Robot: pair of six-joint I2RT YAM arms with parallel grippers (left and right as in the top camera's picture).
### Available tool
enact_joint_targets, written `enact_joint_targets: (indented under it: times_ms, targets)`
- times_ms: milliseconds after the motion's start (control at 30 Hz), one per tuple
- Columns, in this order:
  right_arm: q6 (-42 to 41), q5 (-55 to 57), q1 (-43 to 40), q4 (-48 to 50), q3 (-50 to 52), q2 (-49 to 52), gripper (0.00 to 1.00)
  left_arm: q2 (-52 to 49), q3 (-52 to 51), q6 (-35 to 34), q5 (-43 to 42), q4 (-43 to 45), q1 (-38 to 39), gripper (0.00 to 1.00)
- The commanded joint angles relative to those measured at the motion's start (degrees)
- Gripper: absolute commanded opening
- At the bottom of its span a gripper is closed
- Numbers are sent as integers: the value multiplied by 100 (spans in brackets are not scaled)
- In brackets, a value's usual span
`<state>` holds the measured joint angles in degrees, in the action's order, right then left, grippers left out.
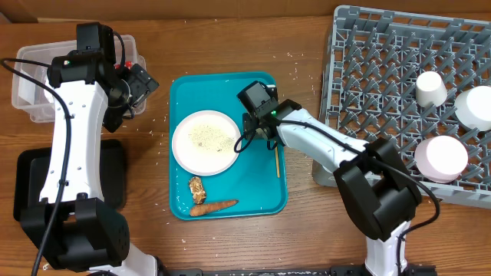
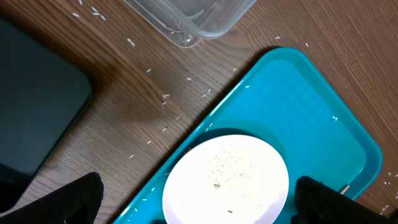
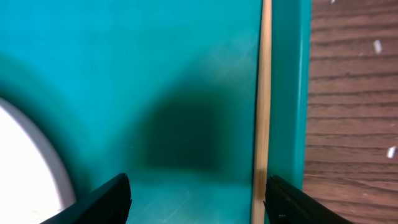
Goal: Sort waste into correct bins and load items into the dishwasher
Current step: 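Lower the right gripper onto the chopstick and grasp it, then carry the chopstick to the rack's left edge and insert it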
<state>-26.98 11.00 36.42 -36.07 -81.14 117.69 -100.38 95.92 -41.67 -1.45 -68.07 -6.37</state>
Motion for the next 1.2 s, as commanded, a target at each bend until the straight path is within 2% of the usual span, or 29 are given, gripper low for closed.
enact_joint_targets:
  times_ms: [0,200,300,467,733,933,1167]
  targets:
    - [-26,175,26,7,-24,192,71,105,-24,-37,39,-2,42,100]
    - [-31,247,26,9,-24,203,69,105,-24,-37,39,-4,44,100]
    - [-31,247,26,7,-24,223,62,105,-24,-37,39,-2,44,100]
    - [-140,249,26,2,-22,337,29,105,-24,-35,39,-2,42,100]
    - [-177,247,28,-2,-39,448,4,105,-24,-37,39,-4,42,100]
    - [-374,247,-7,-498,-411,197,4,105,-24,-35,39,-4,42,100]
    - [-433,308,-350,-802,-940,-841,4,105,-24,-35,39,-2,42,100]
